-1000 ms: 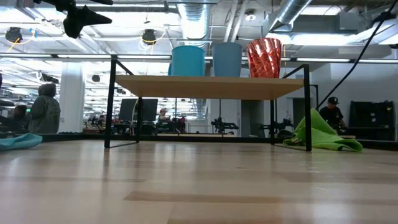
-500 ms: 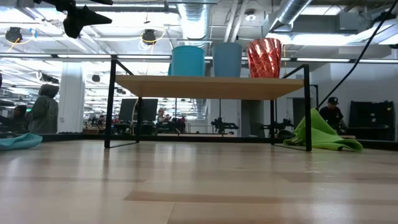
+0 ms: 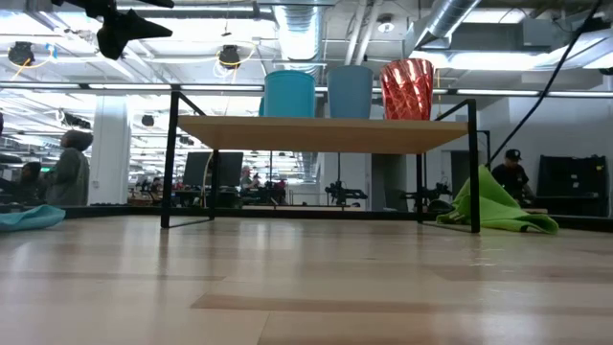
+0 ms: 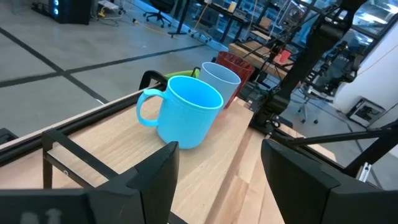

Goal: Stack small to large cups/mugs on shelf
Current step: Put the transparent mug on the shelf

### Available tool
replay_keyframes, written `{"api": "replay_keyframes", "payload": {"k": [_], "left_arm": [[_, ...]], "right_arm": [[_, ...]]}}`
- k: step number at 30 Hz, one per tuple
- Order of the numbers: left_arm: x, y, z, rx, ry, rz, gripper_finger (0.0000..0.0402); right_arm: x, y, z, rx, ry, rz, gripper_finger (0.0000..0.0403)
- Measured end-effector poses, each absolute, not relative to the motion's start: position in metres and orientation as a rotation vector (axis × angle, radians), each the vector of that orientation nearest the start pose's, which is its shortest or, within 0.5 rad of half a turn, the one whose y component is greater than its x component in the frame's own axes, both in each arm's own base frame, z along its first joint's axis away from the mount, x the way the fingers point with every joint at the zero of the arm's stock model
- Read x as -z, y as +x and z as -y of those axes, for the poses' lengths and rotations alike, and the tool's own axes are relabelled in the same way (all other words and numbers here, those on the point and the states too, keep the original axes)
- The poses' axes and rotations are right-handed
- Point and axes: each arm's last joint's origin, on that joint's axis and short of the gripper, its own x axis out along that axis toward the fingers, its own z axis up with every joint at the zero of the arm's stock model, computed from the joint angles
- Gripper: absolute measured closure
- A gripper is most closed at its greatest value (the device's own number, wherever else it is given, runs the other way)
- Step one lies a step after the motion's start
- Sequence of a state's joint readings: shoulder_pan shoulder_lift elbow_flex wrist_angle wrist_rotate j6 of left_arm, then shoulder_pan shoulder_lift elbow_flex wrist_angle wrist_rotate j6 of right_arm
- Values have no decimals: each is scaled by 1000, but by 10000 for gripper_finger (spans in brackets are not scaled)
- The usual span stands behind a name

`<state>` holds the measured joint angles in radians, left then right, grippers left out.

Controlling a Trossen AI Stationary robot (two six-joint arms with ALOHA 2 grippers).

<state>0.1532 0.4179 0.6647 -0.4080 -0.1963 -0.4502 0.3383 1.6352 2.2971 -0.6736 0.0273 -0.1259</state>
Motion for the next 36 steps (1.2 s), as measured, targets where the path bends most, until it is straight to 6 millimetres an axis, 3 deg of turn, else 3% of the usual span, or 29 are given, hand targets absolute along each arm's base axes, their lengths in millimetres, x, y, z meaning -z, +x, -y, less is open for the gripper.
{"api": "replay_keyframes", "payload": {"k": [4, 9, 19, 29, 36], "left_arm": [[-313, 95, -20, -380, -448, -80, 182], [-313, 95, -20, -381, -451, -80, 182], [-313, 95, -20, -382, -456, -78, 182], [-313, 94, -20, -382, -457, -79, 182], [-313, 95, -20, -383, -466, -76, 182]], "right_arm": [[-542, 308, -84, -259, -104, -95, 389], [-516, 353, -73, -334, -66, -147, 389], [-443, 435, -41, -383, 65, -326, 389], [-394, 465, -22, -307, 81, -486, 393], [-372, 469, -20, -211, 20, -618, 391]]}}
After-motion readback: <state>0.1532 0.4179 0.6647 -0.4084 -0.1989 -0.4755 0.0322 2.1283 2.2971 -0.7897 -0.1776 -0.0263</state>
